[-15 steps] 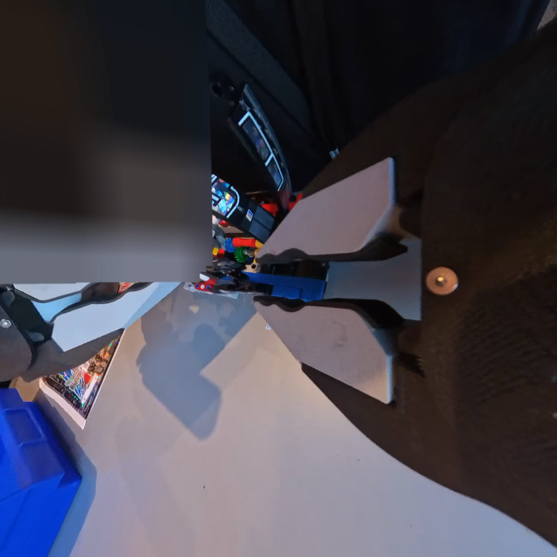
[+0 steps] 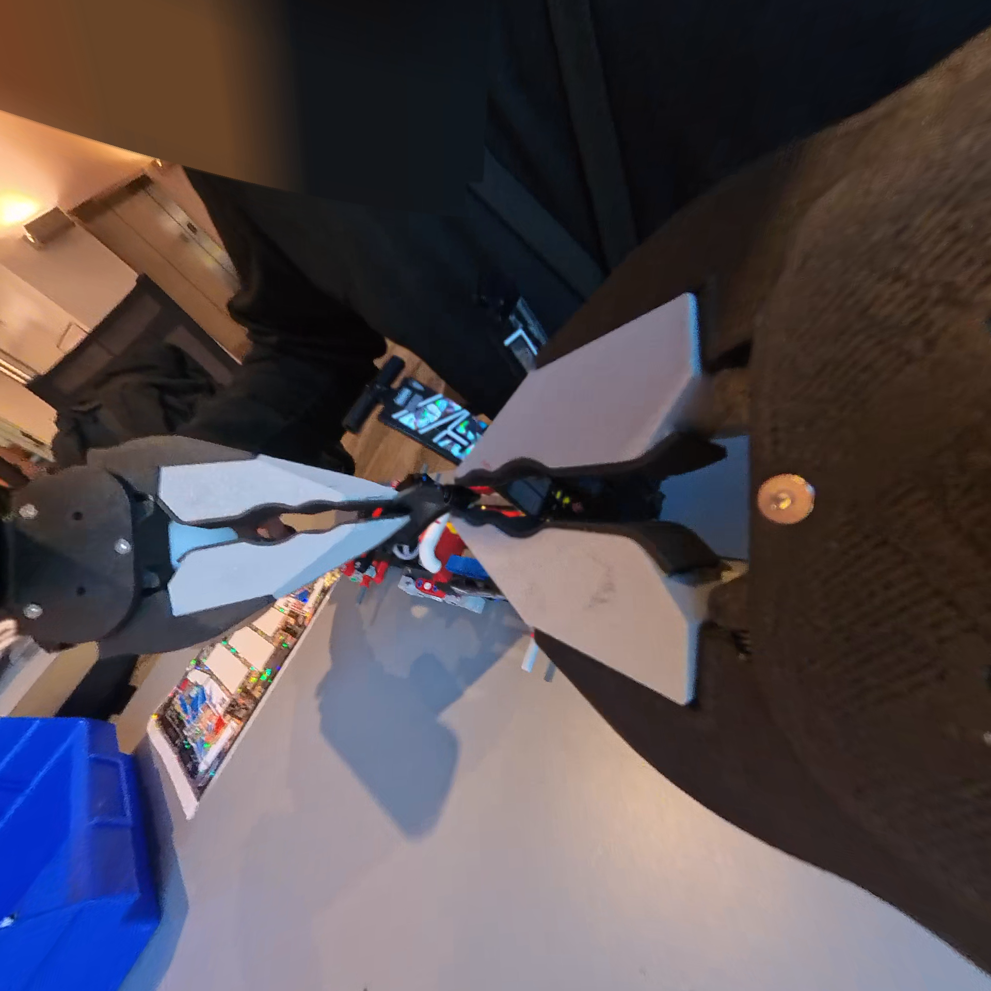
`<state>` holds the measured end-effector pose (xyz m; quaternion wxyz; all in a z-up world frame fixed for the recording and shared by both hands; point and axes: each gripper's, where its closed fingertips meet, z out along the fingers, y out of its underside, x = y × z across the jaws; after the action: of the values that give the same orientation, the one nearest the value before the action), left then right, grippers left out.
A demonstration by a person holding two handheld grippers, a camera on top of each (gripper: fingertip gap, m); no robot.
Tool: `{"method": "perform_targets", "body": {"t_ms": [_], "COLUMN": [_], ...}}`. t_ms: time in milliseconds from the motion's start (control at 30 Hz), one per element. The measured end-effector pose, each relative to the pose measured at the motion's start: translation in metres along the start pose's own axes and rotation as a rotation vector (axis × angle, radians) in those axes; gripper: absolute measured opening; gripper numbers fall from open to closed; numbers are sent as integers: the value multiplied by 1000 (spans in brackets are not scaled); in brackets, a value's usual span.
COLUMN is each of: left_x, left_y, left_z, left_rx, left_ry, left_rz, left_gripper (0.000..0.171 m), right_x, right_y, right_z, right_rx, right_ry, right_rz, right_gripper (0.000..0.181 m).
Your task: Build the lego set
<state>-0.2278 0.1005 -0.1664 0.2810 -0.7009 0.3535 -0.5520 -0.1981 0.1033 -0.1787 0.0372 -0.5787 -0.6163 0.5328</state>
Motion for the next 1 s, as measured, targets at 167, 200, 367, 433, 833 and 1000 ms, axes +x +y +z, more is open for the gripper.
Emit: {"method": "perform_targets", "body": {"t_ms": [167, 200, 367, 433, 833, 1000], "left_x": [1, 1, -15, -18, -14, -19], "left_y": [-22, -26, -44, -53, -47, -42], "left_z": [-2, -2, -13, -21, -29, -23], "left_rx": [97, 121, 306, 410, 565, 586], "left_ry": [-42, -54, -103, -68, 72, 109], "left_rz": [-25, -36, -210, -315, -570, -644], "left_gripper": [5, 4, 4, 4, 4, 4], "right_x": [0, 2, 19, 25, 23, 24], "right_y": [-9, -11, -22, -30, -43, -38], "right_z": [-8, -10, -18, -21, -22, -24], "right_rx": [48, 53, 63, 83, 54, 37], "right_ry": [47, 87, 416, 563, 887, 889], "right_rz": [-57, -78, -277, -380, -688, -698], "right_gripper": [0, 1, 36, 38, 22, 21]}}
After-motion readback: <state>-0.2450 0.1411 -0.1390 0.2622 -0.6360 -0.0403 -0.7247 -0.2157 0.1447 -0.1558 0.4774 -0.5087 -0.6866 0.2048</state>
